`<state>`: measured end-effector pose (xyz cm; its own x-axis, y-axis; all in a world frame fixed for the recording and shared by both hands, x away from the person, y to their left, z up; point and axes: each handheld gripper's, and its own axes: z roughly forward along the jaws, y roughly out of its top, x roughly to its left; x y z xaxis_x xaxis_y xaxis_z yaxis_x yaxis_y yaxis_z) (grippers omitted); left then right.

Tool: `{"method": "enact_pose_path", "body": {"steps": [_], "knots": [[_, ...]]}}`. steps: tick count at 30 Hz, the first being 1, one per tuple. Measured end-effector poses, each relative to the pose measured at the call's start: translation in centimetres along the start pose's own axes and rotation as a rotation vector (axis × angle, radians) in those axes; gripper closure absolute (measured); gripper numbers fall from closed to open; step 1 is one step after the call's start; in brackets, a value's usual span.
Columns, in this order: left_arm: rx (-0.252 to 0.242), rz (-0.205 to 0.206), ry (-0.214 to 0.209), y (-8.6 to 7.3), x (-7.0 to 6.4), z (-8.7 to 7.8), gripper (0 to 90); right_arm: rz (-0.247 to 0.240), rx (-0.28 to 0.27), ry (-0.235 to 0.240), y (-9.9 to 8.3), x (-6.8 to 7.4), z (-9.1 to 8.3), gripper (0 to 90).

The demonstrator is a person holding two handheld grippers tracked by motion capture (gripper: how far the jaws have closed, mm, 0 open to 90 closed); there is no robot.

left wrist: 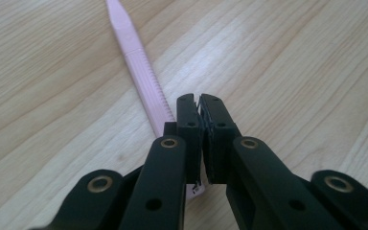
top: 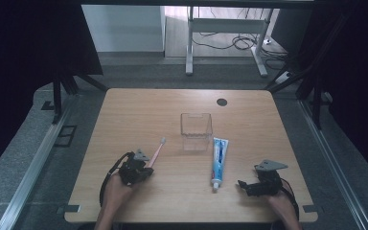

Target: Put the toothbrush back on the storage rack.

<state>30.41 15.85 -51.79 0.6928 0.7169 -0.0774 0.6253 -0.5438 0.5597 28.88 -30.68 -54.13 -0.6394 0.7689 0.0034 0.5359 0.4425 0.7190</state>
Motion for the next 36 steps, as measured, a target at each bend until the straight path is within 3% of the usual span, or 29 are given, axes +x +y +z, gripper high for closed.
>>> {"method": "enact_pose_path", "body": {"steps": [11,18,25,36], "knots": [[0.002,-0.029,0.056,-1.1,2.1,-1.2,86.5,0.002,0.009,0.002,0.0,0.1,0.1,5.2],[-0.004,-0.016,0.037,-1.0,2.3,-1.5,85.9,0.0,0.007,-0.001,0.0,0.0,0.0,5.2],[-0.003,-0.028,0.041,-1.0,2.8,-2.1,81.7,0.0,-0.001,-0.008,0.0,0.0,-0.1,5.4],[0.072,-0.024,0.037,1.3,3.8,-2.6,74.6,0.002,-0.011,-0.002,0.0,-0.1,-0.1,5.0]]}}
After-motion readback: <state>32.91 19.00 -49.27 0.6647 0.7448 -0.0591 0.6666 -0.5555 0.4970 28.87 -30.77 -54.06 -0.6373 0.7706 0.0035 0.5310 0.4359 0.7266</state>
